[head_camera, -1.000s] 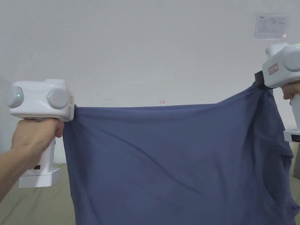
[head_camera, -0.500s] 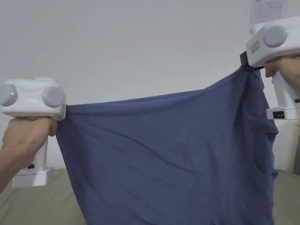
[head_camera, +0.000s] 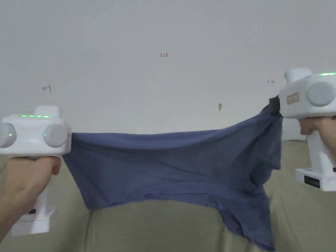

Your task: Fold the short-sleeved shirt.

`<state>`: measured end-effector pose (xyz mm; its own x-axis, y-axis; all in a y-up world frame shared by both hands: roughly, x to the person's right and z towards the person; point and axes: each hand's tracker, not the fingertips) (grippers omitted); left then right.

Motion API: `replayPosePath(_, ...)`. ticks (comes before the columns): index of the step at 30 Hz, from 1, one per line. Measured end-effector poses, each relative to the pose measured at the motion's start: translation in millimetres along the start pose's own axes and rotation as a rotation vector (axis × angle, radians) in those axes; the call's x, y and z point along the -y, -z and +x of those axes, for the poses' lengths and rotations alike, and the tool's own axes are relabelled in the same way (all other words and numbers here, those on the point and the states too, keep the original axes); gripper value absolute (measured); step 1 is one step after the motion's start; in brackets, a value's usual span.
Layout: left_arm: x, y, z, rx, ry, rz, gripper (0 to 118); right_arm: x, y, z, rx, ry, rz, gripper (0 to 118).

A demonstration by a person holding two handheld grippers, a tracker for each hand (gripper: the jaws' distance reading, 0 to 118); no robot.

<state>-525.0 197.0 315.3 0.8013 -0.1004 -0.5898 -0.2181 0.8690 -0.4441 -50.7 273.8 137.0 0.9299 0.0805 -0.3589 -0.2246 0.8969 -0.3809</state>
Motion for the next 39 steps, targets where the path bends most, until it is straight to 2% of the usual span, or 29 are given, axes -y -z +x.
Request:
replayPosePath(1, 14.7, -4.0, -1.4, 0.007, 0.011, -0.018, 2, 20.7, -9.3, 0.5, 0.007, 0.004, -0.018, 1)
replayPosePath(4, 69.2, -23.5, -9.5, 0.04, 0.048, -0.091, 2, 92.5, -45.8, 2.8, -0.055, 0.053, -0.083, 1)
replayPosePath(9, 158.5, -74.4, -36.5, 0.055, 0.065, -0.16, 2, 202.4, -113.7, -6.3, -0.067, 0.061, -0.168, 1)
replayPosePath(12, 202.6, -108.0, -58.2, 0.058, 0.05, -0.184, 2, 254.1, -155.4, -8.7, -0.067, 0.075, -0.226, 1)
replayPosePath(15, 240.4, -137.1, -77.4, 0.049, 0.045, -0.213, 2, 295.9, -187.9, -4.1, -0.087, 0.122, -0.256, 1)
replayPosePath(17, 262.2, -152.4, -93.0, 0.059, 0.028, -0.237, 2, 317.0, -209.9, -4.2, -0.088, 0.12, -0.272, 1)
replayPosePath(21, 296.4, -182.8, -119.9, 0.053, 0.019, -0.257, 2, 350.1, -251.2, -5.3, -0.118, 0.167, -0.281, 1)
replayPosePath(23, 307.9, -193.1, -129.2, 0.058, 0.015, -0.262, 2, 362.3, -263.5, -9.3, -0.142, 0.156, -0.305, 1)
replayPosePath(25, 321.7, -197.1, -135.6, 0.073, 0.011, -0.274, 2, 371.3, -264.6, -10.8, -0.137, 0.129, -0.311, 1)
replayPosePath(29, 337.6, -196.4, -139.8, 0.11, -0.001, -0.329, 2, 384.1, -253.9, -6.3, -0.112, 0.165, -0.333, 1)
replayPosePath(35, 352.0, -195.5, -130.0, 0.146, 0.022, -0.348, 2, 416.0, -231.1, 5.4, -0.048, 0.169, -0.43, 1)
replayPosePath(37, 354.4, -194.0, -124.6, 0.161, 0.009, -0.361, 2, 423.8, -226.8, 4.6, -0.053, 0.205, -0.442, 5)
replayPosePath(38, 355.7, -192.7, -124.2, 0.165, 0.0, -0.369, 2, 427.2, -227.4, 2.2, -0.043, 0.212, -0.443, 14)
replayPosePath(39, 356.9, -191.9, -124.5, 0.183, -0.014, -0.378, 2, 429.6, -226.3, -0.2, -0.02, 0.218, -0.451, 52)
